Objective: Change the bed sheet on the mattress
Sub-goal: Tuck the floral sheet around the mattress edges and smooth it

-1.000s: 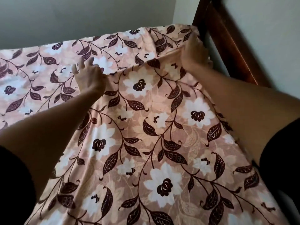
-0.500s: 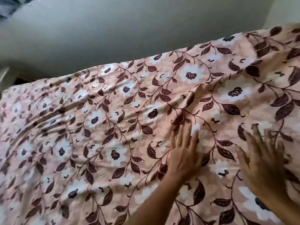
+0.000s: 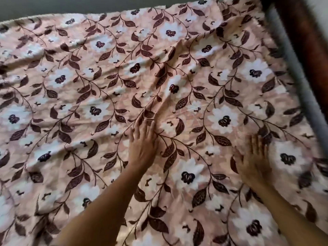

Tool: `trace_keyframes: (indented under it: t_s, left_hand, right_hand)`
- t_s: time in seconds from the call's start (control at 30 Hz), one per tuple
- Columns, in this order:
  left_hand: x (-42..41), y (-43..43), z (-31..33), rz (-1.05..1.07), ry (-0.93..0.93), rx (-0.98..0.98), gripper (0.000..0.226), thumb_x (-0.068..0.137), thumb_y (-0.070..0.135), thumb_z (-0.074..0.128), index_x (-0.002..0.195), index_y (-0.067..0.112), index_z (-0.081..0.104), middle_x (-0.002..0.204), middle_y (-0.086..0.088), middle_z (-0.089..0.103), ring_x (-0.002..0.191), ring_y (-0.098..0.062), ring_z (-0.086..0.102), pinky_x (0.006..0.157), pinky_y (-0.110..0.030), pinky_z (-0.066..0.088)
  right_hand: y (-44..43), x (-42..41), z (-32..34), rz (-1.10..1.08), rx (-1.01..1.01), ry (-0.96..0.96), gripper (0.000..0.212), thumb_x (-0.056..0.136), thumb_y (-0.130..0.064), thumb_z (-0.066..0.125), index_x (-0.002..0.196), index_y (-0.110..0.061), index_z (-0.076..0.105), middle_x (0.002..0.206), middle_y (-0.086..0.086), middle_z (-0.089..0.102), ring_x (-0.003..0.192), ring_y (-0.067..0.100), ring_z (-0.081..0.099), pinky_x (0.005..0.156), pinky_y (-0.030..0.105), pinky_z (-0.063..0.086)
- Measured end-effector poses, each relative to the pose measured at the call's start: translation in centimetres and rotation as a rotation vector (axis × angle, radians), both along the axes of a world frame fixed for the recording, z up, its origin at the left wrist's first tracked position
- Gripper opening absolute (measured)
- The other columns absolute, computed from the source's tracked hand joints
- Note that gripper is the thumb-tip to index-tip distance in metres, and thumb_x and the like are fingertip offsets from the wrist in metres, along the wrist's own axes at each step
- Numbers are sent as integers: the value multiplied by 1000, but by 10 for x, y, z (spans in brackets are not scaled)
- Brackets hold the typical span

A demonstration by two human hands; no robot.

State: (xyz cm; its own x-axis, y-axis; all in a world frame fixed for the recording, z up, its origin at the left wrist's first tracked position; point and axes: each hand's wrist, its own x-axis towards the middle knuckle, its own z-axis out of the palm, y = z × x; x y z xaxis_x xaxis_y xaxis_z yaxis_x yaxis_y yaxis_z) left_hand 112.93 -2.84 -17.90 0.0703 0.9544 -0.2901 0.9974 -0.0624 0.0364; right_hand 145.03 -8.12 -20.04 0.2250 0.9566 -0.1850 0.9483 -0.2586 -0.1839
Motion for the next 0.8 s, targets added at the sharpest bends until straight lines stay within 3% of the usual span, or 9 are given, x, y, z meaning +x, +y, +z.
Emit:
trace_keyframes:
  t_s: [0.07,0.17,0.27,0.33,0.37,0.47,0.6,0.67,0.8]
  left_hand:
    - [26,-29,2,-160,-35,32,62,91,51,1,144,20,-7,154,-9,-10,138,-29,-18,109,-42,-15]
    - [89,-85,-1,-333,-191,10,64,92,43,13,148,13,15,154,-15,10,141,-32,0,115,-47,3]
    - [119,-124,-15,-408,-290,-77,59,95,37,14,149,18,1,157,-7,4,142,-26,-17,118,-44,2]
    - [89,-119,-19,-389,-247,16,58,96,46,21,149,24,12,156,-4,13,144,-26,-5,115,-45,3]
    - [109,-147,-34,-441,-229,59,60,95,52,22,149,28,14,156,-3,11,144,-27,-1,115,-46,1]
    - [63,-135,-31,-194,-149,28,66,92,58,16,150,31,0,158,-1,-9,144,-25,-13,116,-42,-10]
    - [69,-138,-23,4,-111,-38,74,87,64,-1,148,24,-9,154,-3,-21,141,-23,-24,115,-47,-12]
    - [93,-143,-17,-34,-123,-41,78,85,66,-6,148,20,-7,154,-5,-18,141,-23,-21,116,-47,-10]
    - [172,-160,-16,-379,-183,-87,72,91,61,2,149,19,3,156,-8,-3,144,-27,-7,117,-43,-6]
  right_hand:
    - [-22,-30,9,64,23,35,80,96,-57,4,141,4,32,147,23,32,137,36,30,112,44,13]
    - [-62,-70,4,207,15,56,59,99,-40,15,147,-5,16,150,13,23,139,30,28,113,40,12]
    - [-91,-81,-10,260,12,93,63,92,-33,28,147,-7,12,151,11,24,139,29,30,111,42,16]
    - [-86,-69,-2,273,36,64,59,96,-38,22,146,-6,20,153,10,22,142,25,22,114,41,12]
    - [-128,-21,-11,181,17,21,60,98,-43,17,147,-7,19,155,8,18,144,23,16,115,40,9]
    - [-148,48,-7,59,-29,-111,72,95,-58,8,149,-10,8,156,8,6,145,22,5,117,35,0]
    - [-179,125,7,-199,-101,-101,88,88,-70,1,148,-7,6,156,11,5,145,26,6,118,39,2]
    - [-176,119,11,-207,-80,-62,90,87,-71,-2,147,-5,4,155,13,3,145,27,2,117,39,1]
    - [-139,77,-1,51,-47,-28,81,87,-65,-11,146,-9,-3,155,11,-5,144,26,-5,115,37,-10]
